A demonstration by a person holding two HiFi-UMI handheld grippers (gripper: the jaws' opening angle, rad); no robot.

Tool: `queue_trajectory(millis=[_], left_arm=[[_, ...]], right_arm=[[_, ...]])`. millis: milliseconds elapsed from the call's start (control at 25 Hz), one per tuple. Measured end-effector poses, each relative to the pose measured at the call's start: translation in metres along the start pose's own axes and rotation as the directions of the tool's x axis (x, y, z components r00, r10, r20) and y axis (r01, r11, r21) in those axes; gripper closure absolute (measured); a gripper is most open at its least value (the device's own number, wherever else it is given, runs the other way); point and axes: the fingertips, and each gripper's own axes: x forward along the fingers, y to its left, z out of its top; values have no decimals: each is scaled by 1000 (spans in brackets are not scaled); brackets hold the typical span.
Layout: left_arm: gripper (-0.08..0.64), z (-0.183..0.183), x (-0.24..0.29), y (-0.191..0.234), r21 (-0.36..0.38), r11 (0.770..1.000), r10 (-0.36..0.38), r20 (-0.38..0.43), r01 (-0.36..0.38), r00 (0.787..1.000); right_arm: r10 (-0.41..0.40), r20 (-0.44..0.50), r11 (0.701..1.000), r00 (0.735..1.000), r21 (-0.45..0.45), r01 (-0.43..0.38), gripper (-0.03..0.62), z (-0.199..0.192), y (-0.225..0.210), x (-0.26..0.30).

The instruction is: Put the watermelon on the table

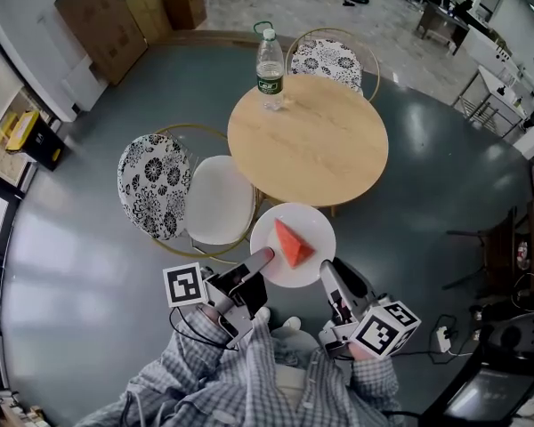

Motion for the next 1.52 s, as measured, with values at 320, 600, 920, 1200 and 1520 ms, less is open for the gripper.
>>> queue_trajectory(millis=[320,600,920,1200,1520], left_arm=[[520,7,-4,1,-15,1000,-3,-12,3,1000],[520,11,-13,4,-26,1000,1,-40,-2,999],[520,20,-23,7,-27,1000,3,-78,-5,997],[520,23,-22,10,-23,1000,14,-89,-16,996],[520,28,-8,12,-30,999,17,-55,-18,998]], right_arm=[[10,13,1000,1000,11,-10,515,-3,3,6],[-10,46,1000,999,11,9,515,-11,9,8],[-30,89,999,996,18,28,515,-22,17,15],[-44,89,999,995,27,42,515,-25,14,18],[-15,77,998,997,56,11,515,-12,2,27]])
